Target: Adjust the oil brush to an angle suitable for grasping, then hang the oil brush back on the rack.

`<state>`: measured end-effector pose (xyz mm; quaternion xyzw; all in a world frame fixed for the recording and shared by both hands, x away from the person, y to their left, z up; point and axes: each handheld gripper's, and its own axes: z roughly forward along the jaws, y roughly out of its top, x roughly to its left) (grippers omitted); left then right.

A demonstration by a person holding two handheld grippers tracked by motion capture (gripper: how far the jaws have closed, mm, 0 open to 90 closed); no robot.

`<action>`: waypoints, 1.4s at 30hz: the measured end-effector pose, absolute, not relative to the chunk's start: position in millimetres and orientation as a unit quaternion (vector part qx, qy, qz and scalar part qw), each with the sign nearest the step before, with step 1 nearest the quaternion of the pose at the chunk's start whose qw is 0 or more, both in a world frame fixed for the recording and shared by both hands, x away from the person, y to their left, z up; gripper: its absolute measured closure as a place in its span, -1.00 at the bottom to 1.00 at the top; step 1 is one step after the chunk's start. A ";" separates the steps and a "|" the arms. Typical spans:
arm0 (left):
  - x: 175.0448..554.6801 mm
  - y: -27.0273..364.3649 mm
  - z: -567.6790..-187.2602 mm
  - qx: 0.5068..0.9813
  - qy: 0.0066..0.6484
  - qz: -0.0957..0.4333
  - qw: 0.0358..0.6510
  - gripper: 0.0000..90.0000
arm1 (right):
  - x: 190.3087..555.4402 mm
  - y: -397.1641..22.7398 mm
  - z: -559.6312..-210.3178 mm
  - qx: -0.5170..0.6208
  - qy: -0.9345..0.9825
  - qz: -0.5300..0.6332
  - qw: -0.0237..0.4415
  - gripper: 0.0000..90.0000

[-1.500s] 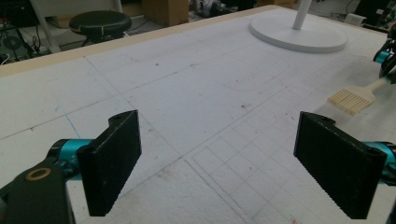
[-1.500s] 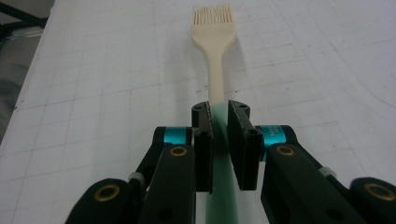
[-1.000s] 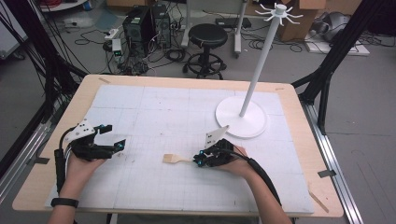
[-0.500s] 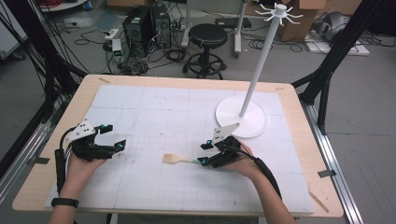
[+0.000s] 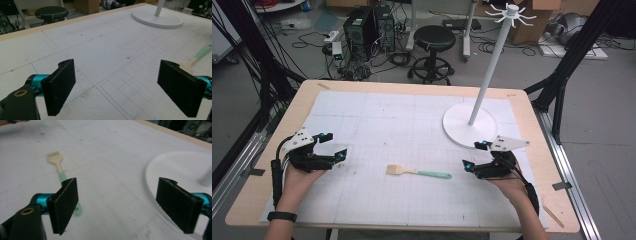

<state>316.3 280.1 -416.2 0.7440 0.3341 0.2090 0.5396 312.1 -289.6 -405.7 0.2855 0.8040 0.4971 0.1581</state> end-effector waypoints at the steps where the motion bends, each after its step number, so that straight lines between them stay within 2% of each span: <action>1: 316.5 280.0 -416.1 0.742 0.336 0.209 0.541 -0.65 | 309.7 -297.5 -407.3 0.296 0.797 0.499 0.167 -0.63; 6: 317.9 280.0 -413.9 0.739 0.335 0.212 0.544 -0.65 | 296.4 -332.7 -415.8 0.342 0.769 0.501 0.202 -0.64; 7: 318.0 280.2 -413.4 0.740 0.335 0.212 0.544 -0.65 | 291.6 -343.7 -419.2 0.360 0.757 0.499 0.220 -0.64; 12: 319.2 281.2 -410.8 0.732 0.335 0.214 0.553 -0.65 | 283.3 -362.3 -426.5 0.397 0.733 0.498 0.240 -0.64; 20: 320.4 281.4 -410.8 0.727 0.336 0.214 0.559 -0.66 | 278.1 -380.5 -431.0 0.426 0.705 0.511 0.243 -0.65; 32: 319.9 277.3 -407.8 0.726 0.329 0.209 0.567 -0.66 | 278.9 -378.9 -431.7 0.427 0.706 0.509 0.246 -0.65; 42: 320.5 261.1 -393.7 0.732 0.298 0.198 0.580 -0.66 | 279.1 -380.3 -432.2 0.427 0.705 0.510 0.243 -0.65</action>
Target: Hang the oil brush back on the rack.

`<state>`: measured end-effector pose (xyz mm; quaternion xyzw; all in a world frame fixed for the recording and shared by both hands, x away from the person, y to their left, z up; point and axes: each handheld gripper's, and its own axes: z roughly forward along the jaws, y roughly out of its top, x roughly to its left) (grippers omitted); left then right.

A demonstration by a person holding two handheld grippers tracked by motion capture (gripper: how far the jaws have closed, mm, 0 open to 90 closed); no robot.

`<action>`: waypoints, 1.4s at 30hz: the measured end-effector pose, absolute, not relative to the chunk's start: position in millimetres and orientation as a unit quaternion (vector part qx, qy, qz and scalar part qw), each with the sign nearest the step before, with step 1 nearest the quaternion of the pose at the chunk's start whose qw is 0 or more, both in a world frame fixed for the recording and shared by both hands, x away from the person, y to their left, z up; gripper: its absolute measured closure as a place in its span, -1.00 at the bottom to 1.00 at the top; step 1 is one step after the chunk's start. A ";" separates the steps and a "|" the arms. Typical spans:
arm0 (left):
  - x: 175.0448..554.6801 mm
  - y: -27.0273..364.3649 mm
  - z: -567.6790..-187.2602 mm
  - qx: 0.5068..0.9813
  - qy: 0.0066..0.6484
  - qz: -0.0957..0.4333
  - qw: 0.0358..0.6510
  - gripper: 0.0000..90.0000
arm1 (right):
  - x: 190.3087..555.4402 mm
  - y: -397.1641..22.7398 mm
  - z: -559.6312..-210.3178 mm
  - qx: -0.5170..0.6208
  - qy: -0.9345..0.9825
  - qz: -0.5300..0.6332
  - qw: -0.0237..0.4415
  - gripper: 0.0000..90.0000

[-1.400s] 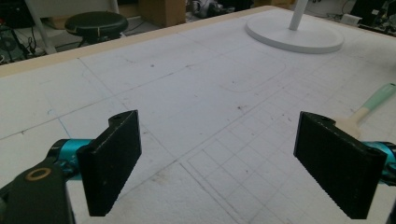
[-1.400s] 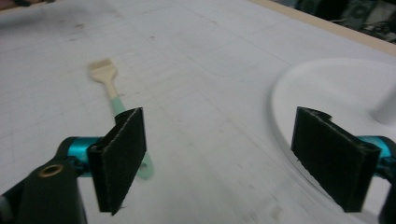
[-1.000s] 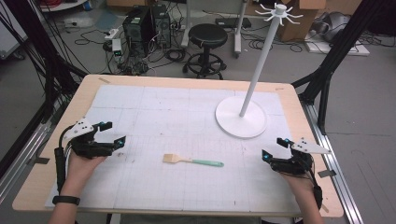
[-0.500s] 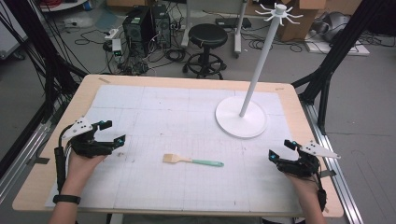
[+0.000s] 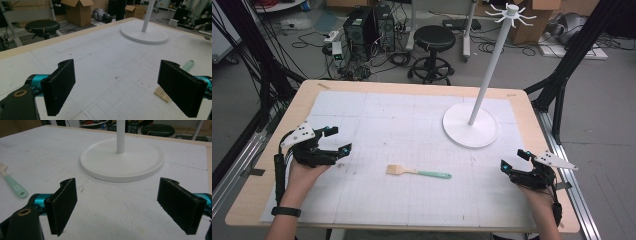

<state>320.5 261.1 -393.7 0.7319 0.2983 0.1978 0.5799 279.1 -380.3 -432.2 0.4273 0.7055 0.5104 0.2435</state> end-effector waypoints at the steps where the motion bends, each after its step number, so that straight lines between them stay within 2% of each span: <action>1: 320.7 258.4 -392.7 0.733 0.294 0.194 0.582 -0.66 | 279.3 -380.3 -432.4 0.425 0.706 0.510 0.246 -0.65; 24: 338.0 158.3 -389.1 0.796 0.181 0.099 0.569 -0.66 | 281.8 -379.7 -435.0 0.423 0.713 0.508 0.235 -0.65; 42: 344.0 90.9 -416.0 0.852 0.133 0.058 0.504 -0.60 | 283.0 -379.2 -435.3 0.421 0.712 0.514 0.228 -0.65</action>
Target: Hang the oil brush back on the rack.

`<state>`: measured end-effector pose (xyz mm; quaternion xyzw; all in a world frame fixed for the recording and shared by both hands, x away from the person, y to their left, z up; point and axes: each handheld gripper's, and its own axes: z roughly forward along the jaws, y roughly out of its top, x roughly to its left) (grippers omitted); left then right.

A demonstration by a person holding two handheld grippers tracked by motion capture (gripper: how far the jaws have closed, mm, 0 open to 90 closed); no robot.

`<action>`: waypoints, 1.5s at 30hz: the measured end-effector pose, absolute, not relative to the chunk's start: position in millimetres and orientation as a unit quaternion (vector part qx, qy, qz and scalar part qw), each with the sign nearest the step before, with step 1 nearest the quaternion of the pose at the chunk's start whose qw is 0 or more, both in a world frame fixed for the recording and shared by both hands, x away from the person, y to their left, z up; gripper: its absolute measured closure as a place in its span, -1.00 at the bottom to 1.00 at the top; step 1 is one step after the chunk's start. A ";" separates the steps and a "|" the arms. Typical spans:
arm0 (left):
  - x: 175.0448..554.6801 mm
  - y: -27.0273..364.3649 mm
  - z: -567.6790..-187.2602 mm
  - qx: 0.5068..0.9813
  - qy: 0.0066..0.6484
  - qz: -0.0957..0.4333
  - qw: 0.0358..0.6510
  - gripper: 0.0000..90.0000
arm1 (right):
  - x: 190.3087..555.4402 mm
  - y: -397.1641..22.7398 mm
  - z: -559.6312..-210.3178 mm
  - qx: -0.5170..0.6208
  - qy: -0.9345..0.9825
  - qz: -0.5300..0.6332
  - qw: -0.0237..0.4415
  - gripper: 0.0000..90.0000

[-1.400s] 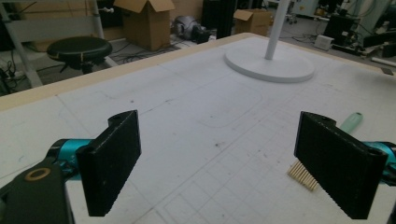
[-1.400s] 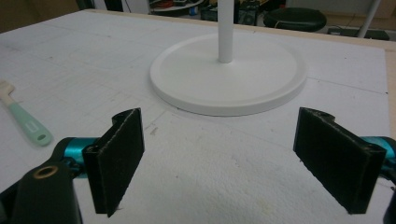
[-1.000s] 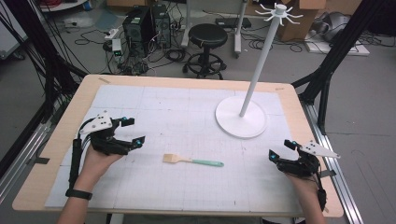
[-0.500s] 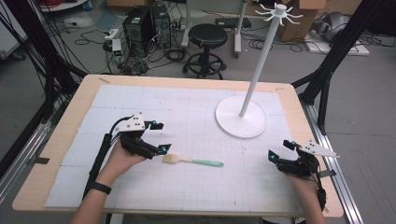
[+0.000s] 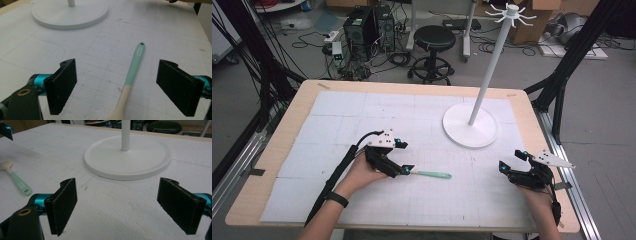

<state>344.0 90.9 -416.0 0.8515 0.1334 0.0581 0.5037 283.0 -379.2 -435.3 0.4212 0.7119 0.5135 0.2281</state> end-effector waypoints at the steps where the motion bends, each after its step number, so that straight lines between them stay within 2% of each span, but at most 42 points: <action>1: 344.0 88.0 -417.5 0.855 0.130 0.056 0.500 -0.57 | 282.9 -379.5 -435.2 0.421 0.712 0.514 0.228 -0.65; 14: 343.0 67.6 -432.8 0.881 0.101 0.049 0.461 -0.20 | 283.3 -379.3 -435.3 0.418 0.713 0.515 0.225 -0.64; 16: 342.6 65.9 -434.4 0.887 0.092 0.052 0.449 -0.02 | 283.3 -379.8 -435.3 0.420 0.712 0.515 0.225 -0.64; 23: 342.9 61.4 -440.1 0.898 0.091 0.043 0.429 0.34 | 283.4 -380.3 -435.3 0.420 0.712 0.515 0.224 -0.64; 32: 343.9 60.5 -441.9 0.908 0.089 0.038 0.407 0.56 | 283.4 -379.6 -435.1 0.420 0.713 0.514 0.224 -0.64; 36: 342.2 57.6 -440.7 0.912 0.087 0.034 0.398 0.72 | 283.7 -379.9 -435.1 0.420 0.713 0.515 0.223 -0.64; 45: 346.2 51.4 -435.1 0.925 0.094 0.017 0.368 0.75 | 283.1 -379.7 -434.4 0.418 0.714 0.515 0.222 -0.64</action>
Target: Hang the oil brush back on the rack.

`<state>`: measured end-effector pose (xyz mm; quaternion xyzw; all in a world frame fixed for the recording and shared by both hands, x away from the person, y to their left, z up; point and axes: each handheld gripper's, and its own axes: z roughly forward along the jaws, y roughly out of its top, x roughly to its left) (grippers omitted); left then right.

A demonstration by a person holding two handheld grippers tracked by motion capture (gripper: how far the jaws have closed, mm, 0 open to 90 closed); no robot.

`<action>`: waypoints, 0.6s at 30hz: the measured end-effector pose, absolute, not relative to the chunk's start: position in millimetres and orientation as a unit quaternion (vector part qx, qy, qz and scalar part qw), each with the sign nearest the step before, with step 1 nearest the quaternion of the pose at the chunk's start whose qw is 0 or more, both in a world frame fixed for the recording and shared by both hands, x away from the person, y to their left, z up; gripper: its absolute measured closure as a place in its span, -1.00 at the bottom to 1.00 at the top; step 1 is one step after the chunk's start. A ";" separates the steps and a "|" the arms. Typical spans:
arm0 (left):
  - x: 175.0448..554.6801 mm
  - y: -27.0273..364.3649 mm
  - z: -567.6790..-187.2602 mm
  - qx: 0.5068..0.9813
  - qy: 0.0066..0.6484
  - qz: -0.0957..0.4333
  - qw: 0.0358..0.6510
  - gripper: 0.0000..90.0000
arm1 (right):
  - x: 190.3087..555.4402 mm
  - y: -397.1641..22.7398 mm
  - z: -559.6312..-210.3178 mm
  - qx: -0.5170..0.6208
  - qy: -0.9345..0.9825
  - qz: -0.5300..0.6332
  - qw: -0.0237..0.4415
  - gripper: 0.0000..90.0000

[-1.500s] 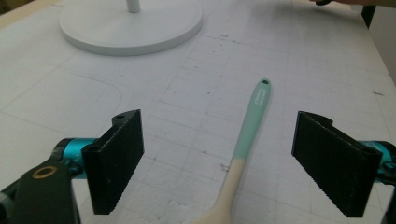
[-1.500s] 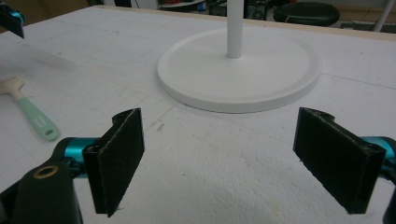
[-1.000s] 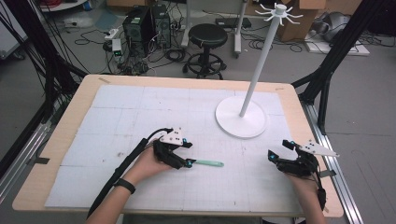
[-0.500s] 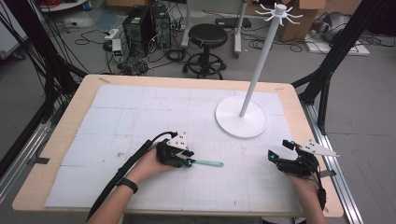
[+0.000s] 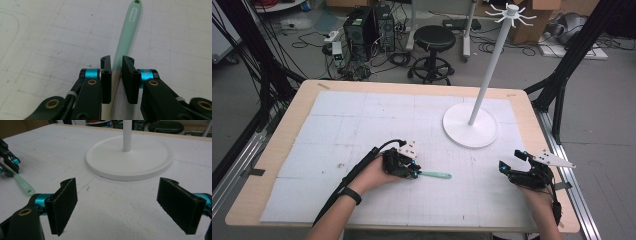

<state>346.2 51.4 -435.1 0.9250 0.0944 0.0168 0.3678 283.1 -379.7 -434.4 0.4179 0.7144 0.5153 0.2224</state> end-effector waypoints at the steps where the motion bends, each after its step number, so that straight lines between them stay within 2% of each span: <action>1: 346.4 51.5 -435.1 0.925 0.094 0.017 0.367 0.75 | 283.1 -379.5 -434.5 0.418 0.714 0.515 0.222 -0.64; 14: 346.5 51.9 -432.3 0.926 0.092 0.019 0.366 0.82 | 283.2 -379.7 -434.6 0.418 0.715 0.517 0.218 -0.64; 18: 348.7 57.8 -423.5 0.913 0.098 0.028 0.394 0.82 | 283.2 -379.3 -434.9 0.419 0.715 0.517 0.216 -0.64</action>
